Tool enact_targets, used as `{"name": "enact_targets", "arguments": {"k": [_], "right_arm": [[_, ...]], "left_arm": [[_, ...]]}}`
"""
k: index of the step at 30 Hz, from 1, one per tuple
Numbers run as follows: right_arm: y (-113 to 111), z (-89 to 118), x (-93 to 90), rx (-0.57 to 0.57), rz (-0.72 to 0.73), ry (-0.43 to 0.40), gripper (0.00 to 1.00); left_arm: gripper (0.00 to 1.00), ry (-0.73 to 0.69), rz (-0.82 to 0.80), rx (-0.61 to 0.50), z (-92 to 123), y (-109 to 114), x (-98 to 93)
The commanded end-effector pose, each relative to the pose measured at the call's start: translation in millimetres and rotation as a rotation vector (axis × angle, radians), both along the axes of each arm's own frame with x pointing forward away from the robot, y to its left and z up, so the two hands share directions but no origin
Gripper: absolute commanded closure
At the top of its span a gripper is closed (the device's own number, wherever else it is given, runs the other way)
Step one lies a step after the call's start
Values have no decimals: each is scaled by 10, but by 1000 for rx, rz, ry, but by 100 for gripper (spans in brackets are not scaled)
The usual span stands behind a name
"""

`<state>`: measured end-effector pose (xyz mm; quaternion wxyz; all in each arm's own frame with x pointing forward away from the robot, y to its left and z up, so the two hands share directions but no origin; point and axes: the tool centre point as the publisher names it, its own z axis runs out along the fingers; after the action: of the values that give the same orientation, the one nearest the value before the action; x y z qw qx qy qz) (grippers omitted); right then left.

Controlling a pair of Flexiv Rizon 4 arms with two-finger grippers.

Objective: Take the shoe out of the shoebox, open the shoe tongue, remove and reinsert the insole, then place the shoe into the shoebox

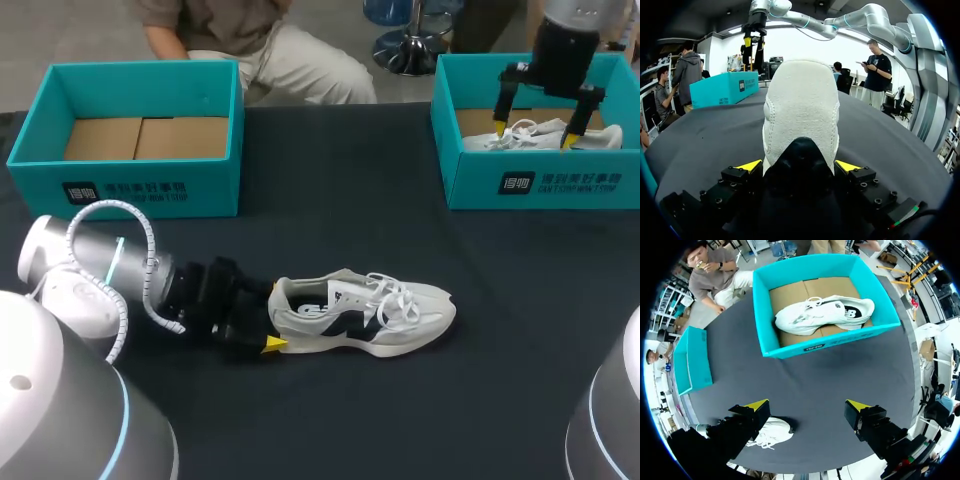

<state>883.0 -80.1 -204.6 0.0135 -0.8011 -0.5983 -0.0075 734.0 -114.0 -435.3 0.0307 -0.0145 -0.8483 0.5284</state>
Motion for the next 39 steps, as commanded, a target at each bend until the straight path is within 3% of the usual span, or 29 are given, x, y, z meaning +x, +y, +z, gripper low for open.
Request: {"name": "enact_targets", "arguments": {"k": [1, 3, 24, 31, 39], "right_arm": [[305, -71, -396, -44, -10, -51, 0], [334, -90, -414, -36, -30, -2, 0], [334, -90, -414, -36, -30, -2, 0], [825, 0, -749, -110, 42, -25, 0], [1444, 43, -1167, -117, 108, -41, 0]], "left_arm": [[100, 1, -1, 4, -53, -15, -12], [100, 1, -1, 4, -53, -15, -12], [100, 1, -1, 4, -53, -15, -12], [100, 1, -1, 4, -53, -15, -12], [100, 1, -1, 4, -53, -15, -12]]}}
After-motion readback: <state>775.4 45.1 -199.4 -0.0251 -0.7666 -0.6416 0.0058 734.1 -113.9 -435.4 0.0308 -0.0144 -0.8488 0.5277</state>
